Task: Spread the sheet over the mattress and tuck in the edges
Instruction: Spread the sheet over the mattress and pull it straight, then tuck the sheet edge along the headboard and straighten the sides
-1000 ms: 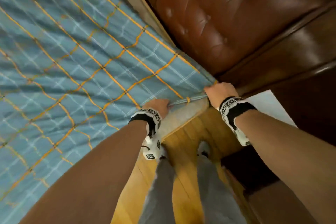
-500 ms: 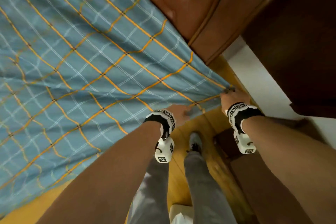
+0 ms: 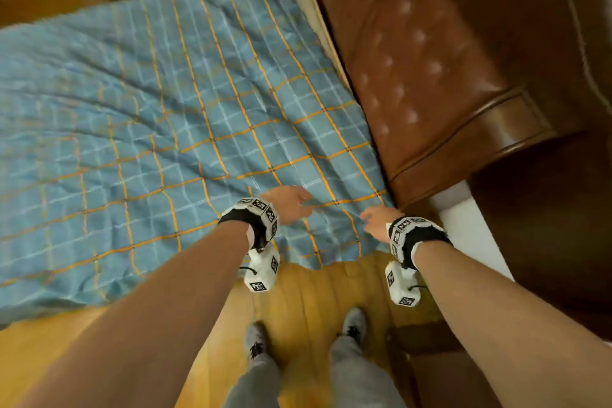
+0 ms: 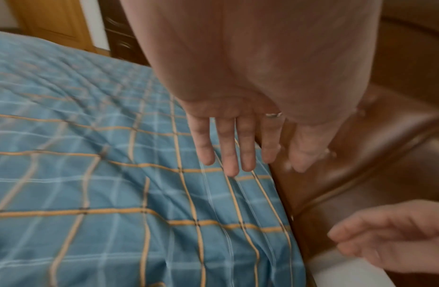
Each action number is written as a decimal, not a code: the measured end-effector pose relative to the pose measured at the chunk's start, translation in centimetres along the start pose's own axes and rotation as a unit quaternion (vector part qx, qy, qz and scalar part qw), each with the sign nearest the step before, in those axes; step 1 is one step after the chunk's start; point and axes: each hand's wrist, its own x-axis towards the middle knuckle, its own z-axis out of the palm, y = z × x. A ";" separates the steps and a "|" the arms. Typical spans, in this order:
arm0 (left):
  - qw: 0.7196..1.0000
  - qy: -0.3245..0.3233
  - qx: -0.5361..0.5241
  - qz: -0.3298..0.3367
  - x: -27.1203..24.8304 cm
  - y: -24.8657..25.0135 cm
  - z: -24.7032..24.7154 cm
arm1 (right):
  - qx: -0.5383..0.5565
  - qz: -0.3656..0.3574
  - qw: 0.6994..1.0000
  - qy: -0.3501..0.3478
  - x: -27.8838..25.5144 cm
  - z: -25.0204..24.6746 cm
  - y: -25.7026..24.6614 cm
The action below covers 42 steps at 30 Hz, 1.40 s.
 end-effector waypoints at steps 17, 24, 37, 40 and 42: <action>0.943 0.200 -0.141 -0.227 -36.2 -45.3 -4.6 | -0.110 -0.156 0.980 0.060 -3.8 4.4 -52.9; 0.889 0.258 -0.195 -0.324 -48.0 -61.9 -3.7 | -0.195 -0.250 0.948 0.003 -3.8 12.0 -74.6; 0.811 0.279 -0.266 -0.441 -59.5 -89.3 -6.1 | -0.201 -0.423 0.881 -0.066 2.3 18.7 -112.7; 0.772 0.310 -0.312 -0.459 -63.3 -95.5 -5.6 | -0.254 -0.480 0.836 -0.081 1.0 21.3 -123.1; 0.758 0.308 -0.336 -0.466 -65.7 -100.1 -5.1 | -0.294 -0.497 0.810 -0.099 0.3 23.5 -129.9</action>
